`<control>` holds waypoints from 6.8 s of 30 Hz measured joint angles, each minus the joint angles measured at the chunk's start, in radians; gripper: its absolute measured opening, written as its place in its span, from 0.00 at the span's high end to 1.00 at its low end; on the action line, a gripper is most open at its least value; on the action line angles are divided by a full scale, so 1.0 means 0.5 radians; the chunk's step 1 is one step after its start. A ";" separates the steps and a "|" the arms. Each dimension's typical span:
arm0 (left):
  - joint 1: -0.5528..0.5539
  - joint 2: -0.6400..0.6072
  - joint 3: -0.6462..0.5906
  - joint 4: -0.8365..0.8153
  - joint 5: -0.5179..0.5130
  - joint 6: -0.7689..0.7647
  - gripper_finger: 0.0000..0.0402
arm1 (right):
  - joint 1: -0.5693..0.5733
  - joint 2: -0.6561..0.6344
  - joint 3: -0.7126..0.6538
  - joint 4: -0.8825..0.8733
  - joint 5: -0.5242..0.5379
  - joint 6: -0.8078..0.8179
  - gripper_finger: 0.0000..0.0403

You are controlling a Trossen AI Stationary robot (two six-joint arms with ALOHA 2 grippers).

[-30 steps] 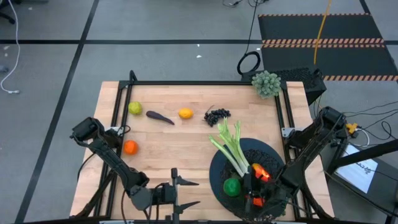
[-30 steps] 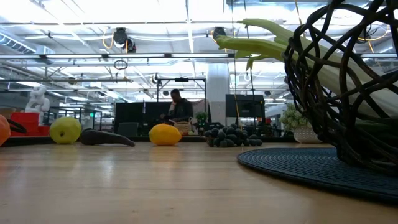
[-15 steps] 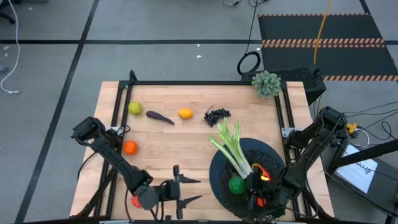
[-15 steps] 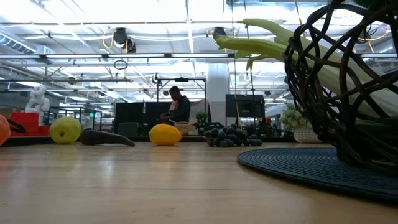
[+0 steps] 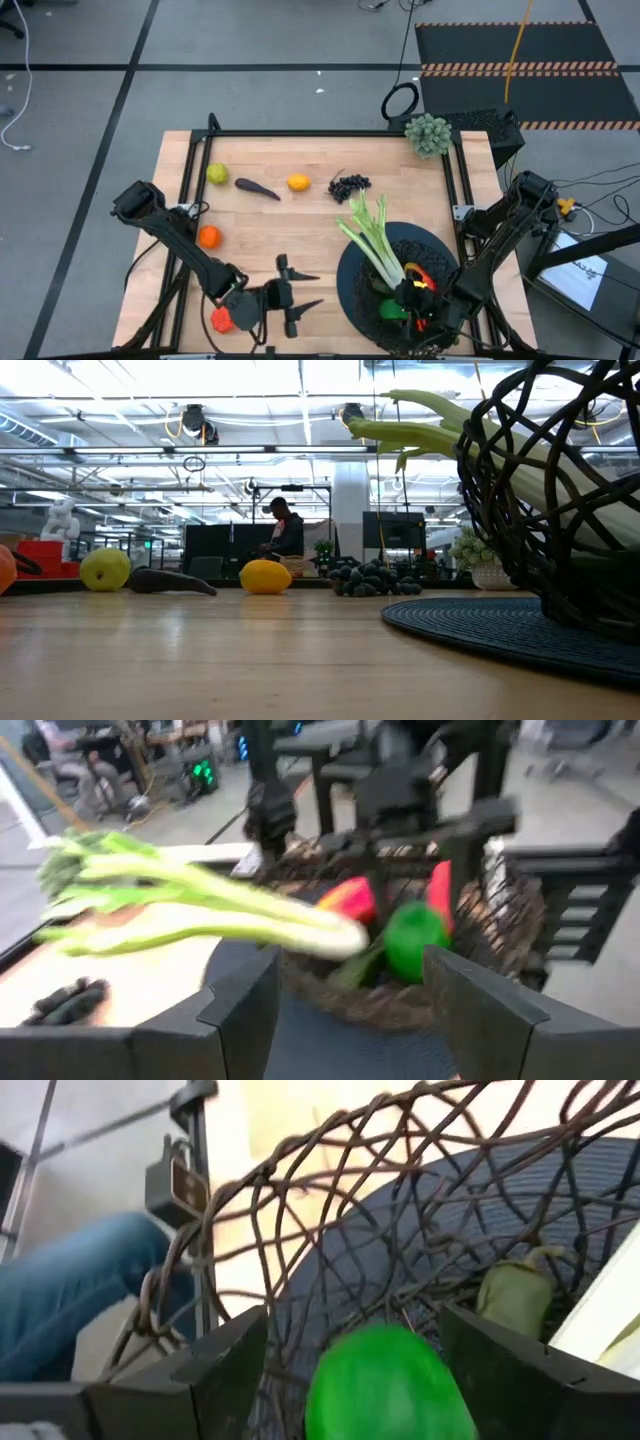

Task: Build produce basket
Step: Put the orange into the wire basket

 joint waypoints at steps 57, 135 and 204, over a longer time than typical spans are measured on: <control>0.521 -0.455 -0.343 -3.411 1.278 -0.996 0.06 | -0.166 -0.458 -0.327 0.325 0.417 -1.225 0.29; 0.874 -0.454 -0.006 -3.079 1.523 -0.600 0.47 | -0.157 -0.549 -0.327 0.415 0.367 -1.256 0.29; 0.490 0.174 -0.125 -0.769 0.611 -0.267 0.06 | -0.170 -0.548 -0.333 0.623 0.464 -1.354 0.29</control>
